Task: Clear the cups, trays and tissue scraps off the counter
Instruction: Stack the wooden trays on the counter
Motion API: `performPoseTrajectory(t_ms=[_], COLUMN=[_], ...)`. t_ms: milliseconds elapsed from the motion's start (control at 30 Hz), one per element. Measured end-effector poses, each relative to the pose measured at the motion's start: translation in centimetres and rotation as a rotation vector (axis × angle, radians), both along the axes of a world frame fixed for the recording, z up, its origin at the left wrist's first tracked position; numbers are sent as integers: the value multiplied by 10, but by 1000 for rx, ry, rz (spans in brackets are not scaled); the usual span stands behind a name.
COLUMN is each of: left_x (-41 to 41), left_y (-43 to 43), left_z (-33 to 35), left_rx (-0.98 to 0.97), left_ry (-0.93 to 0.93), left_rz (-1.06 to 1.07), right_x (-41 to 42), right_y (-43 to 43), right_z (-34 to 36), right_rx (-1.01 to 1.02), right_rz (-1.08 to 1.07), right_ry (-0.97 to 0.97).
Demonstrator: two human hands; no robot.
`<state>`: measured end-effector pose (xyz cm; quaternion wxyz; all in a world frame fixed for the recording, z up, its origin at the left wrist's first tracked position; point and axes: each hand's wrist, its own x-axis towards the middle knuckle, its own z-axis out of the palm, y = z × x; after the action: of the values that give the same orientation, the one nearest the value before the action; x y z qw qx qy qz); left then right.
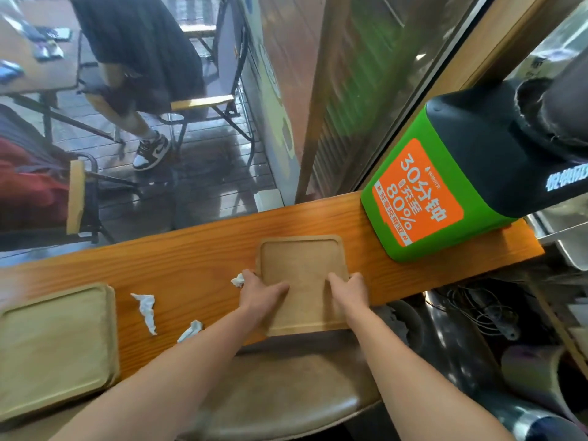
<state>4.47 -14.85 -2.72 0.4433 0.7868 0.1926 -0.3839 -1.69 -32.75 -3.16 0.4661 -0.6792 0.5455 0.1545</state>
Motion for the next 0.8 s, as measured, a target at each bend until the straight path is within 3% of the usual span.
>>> performPoseTrajectory(t_ms=[400, 800], left_x=[29, 23], left_y=[200, 367], left_z=[40, 15], left_rx=[16, 123], left_ry=[-186, -112], left_rz=[213, 371], right_x=[66, 93], right_y=[189, 342], right_z=[28, 25], right_rx=[143, 191], right_rz=[299, 537], right_ry=[-14, 62])
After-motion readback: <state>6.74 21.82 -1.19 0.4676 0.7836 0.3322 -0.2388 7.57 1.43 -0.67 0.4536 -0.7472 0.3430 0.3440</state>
